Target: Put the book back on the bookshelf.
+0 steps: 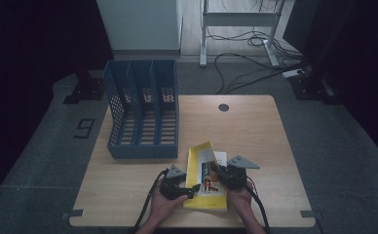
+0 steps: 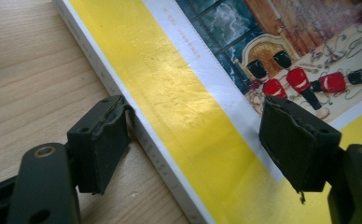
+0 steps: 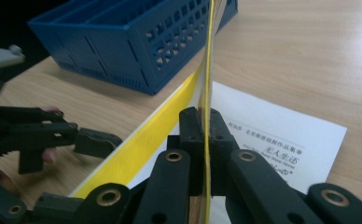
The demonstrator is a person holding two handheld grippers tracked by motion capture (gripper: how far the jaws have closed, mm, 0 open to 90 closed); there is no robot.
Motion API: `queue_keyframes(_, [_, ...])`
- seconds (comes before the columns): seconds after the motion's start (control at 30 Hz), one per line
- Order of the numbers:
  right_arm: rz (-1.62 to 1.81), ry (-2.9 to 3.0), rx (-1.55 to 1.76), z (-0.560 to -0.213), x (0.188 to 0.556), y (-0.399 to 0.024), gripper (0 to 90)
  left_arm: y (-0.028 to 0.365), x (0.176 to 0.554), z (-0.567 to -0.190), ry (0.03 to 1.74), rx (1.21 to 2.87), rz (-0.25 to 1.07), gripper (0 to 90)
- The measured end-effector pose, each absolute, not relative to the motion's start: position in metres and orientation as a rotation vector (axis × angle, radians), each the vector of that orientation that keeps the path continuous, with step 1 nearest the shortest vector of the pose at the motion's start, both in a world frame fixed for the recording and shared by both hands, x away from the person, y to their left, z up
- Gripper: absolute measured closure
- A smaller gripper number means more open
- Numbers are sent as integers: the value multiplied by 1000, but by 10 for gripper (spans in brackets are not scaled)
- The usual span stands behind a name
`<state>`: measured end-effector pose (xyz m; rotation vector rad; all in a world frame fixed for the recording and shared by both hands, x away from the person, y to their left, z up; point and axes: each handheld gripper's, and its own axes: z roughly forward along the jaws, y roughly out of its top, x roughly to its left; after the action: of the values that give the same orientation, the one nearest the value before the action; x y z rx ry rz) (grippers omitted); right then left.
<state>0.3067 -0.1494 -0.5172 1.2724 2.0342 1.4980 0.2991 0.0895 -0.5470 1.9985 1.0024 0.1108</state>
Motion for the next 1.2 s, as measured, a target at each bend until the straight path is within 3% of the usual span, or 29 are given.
queue_keyframes(1.2, [1569,2026,1047,-474,276,-138,877,107,310,-542,989,1823,-102,240])
